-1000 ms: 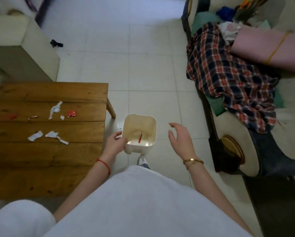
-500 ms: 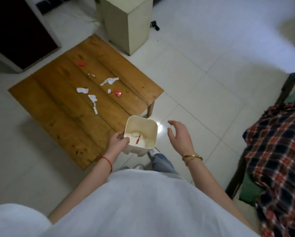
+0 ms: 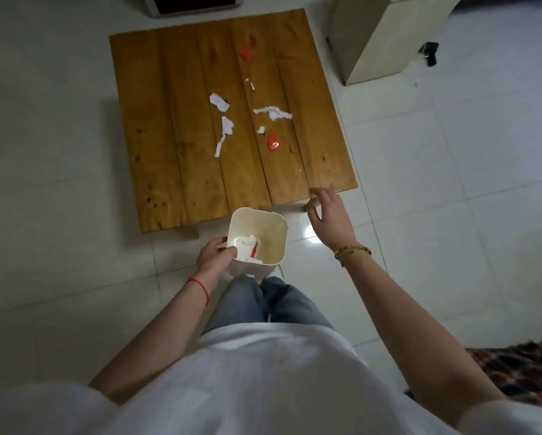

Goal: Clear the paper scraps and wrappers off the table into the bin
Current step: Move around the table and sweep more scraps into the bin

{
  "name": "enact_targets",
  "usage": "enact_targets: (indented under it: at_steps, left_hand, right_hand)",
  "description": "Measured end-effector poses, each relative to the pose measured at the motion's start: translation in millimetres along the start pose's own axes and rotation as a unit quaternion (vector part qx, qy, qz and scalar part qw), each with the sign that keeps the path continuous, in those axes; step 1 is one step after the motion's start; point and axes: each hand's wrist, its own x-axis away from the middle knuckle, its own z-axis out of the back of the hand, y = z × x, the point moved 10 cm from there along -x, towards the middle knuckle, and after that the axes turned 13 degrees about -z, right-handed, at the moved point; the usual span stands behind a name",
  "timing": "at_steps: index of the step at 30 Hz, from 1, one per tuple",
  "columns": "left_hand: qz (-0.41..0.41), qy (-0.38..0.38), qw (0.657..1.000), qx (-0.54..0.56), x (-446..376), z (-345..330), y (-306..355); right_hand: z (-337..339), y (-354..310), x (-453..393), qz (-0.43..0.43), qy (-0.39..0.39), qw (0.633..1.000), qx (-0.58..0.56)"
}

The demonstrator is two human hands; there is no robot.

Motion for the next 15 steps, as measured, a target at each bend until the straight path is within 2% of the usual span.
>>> enact_targets:
  at_steps: [10,15]
  left_hand:
    - [0.065,0.076,0.993,0.062,-46,-27,-66]
    - [0.086,0.063,0.993,0.046,-84,-45,-94]
  right_hand:
    - [-86,-27,-116,0.075,-0.060,0.993,0.067]
    - [-138,-26,-163,0.091,-0.094,0.986,0.103]
